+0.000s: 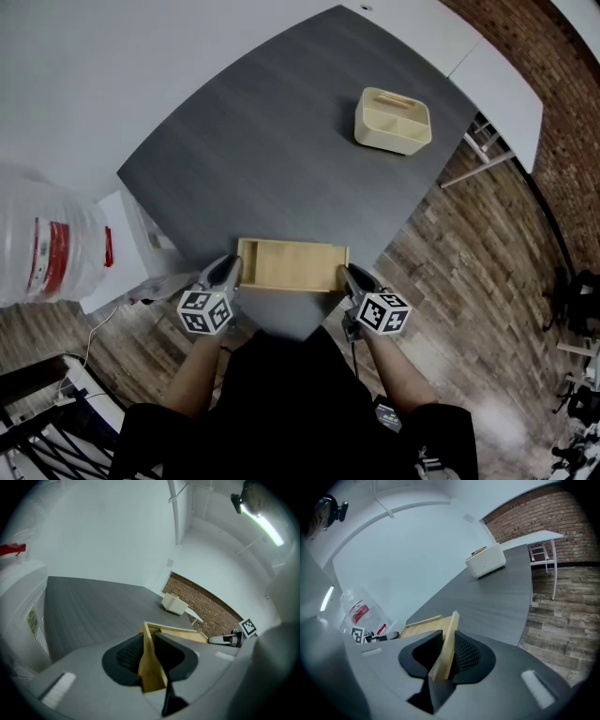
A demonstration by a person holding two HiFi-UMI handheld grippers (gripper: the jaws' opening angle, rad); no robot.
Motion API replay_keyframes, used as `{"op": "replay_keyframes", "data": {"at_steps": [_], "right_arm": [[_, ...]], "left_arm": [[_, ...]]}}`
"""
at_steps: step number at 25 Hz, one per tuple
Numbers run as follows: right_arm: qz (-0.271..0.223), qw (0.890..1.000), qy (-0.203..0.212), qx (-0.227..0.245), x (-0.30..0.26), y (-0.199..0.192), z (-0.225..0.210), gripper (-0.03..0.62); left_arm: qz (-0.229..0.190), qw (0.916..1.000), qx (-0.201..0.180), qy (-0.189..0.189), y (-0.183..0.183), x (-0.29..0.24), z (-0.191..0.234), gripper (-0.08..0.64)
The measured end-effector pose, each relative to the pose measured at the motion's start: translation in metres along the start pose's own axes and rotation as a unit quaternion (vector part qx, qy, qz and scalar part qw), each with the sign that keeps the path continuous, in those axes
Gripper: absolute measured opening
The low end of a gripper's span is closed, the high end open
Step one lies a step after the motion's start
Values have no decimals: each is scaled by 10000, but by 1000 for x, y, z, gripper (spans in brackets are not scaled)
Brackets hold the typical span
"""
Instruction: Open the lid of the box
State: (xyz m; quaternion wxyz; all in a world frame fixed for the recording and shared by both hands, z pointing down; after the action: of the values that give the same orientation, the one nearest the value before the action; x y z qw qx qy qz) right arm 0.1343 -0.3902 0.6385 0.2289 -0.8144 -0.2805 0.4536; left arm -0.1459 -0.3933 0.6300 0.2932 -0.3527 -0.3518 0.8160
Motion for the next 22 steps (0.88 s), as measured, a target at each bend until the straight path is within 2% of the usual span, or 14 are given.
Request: {"op": "replay_keyframes", "data": {"at_steps": [10,22], "right_arm": [[-117,9997,-226,-32,10,7,-20,77],[-302,9973,-564,-355,24,14,-49,67]], "left_arm": [[5,10000,-23,22,1,0,1,71],[43,10000,-42,35,1,-1,2,69]]}}
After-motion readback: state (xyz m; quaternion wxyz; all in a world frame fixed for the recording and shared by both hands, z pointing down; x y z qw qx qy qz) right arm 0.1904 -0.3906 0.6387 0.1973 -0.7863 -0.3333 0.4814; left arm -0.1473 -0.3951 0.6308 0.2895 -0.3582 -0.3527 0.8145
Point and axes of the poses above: the fingertips, and each gripper's own axes: x backward along the fingers, z to its left, y out of its top, the point moved 1 cm from there along x, backward along the fingers, and after that the axes turned 10 degrees about -y, right-handed, at the moved point
